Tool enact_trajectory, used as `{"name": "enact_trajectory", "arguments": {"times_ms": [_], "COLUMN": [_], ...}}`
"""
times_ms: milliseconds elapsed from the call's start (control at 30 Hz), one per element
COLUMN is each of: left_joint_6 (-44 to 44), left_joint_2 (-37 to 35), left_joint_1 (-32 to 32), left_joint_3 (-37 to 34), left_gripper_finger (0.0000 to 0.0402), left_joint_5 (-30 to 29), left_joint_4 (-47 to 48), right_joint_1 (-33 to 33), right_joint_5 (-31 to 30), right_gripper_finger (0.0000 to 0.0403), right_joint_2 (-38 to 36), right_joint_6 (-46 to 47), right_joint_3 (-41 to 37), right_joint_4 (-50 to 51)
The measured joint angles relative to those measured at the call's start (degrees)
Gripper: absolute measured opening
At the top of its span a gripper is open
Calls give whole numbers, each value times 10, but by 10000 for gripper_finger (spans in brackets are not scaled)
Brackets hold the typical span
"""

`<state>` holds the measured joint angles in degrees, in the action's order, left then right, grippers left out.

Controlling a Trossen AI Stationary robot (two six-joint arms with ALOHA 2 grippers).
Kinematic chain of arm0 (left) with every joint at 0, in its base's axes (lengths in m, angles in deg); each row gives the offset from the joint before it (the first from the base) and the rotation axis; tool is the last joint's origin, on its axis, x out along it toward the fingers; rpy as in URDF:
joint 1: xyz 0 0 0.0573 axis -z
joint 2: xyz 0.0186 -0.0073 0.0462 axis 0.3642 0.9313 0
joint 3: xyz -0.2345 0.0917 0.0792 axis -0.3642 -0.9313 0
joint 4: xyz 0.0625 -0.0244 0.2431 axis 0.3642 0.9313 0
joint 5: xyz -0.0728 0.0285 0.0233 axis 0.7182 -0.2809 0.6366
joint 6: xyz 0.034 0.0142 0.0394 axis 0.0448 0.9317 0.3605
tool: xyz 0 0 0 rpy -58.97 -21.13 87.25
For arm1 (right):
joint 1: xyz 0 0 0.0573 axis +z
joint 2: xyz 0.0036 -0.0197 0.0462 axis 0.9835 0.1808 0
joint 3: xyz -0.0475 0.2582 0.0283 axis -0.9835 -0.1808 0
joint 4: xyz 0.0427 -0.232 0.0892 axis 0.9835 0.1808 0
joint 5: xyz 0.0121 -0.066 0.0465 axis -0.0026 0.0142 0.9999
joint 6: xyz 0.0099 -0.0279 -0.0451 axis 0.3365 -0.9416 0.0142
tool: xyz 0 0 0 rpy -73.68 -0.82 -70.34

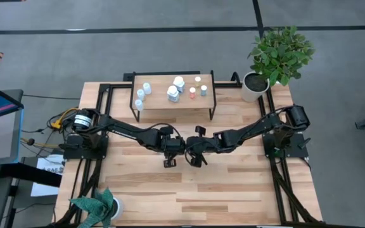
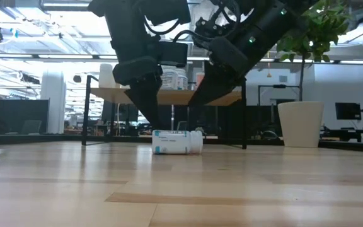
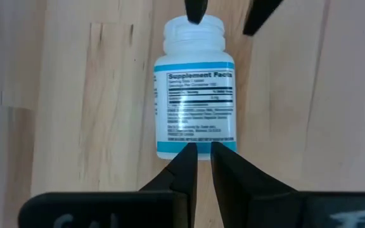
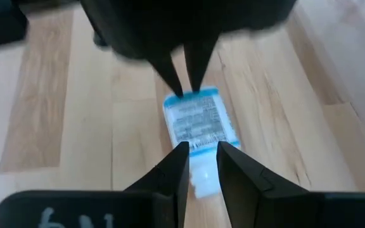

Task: Pick and place medicine bottles onto shelf by color
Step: Put the white pill bottle on the shelf

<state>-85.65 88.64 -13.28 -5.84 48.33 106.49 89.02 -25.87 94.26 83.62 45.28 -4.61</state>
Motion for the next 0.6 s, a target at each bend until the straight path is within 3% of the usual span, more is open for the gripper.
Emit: {"name": "enact_trajectory", "arguments": {"times_ms": [267, 433, 600], "left_joint_6": [-2, -2, -2], "left_joint_2": [-1, -2, -2], "left_joint_1": [0, 0, 0], "left_joint_3": [1, 1, 1], "left_gripper_finger": [35, 35, 35], "left_joint_5": [-2, -2, -4], "left_joint_4": [0, 1, 1], "right_joint_1": [-9, -21, -25], "right_joint_5": [-14, -14, 3], "right_gripper_finger": [107, 107, 107], "right_joint_2": [1, 1, 2], "right_joint_6": [43, 56, 59], "right_joint_3": [-3, -28, -57], "right_joint_4": [81, 75, 8]}}
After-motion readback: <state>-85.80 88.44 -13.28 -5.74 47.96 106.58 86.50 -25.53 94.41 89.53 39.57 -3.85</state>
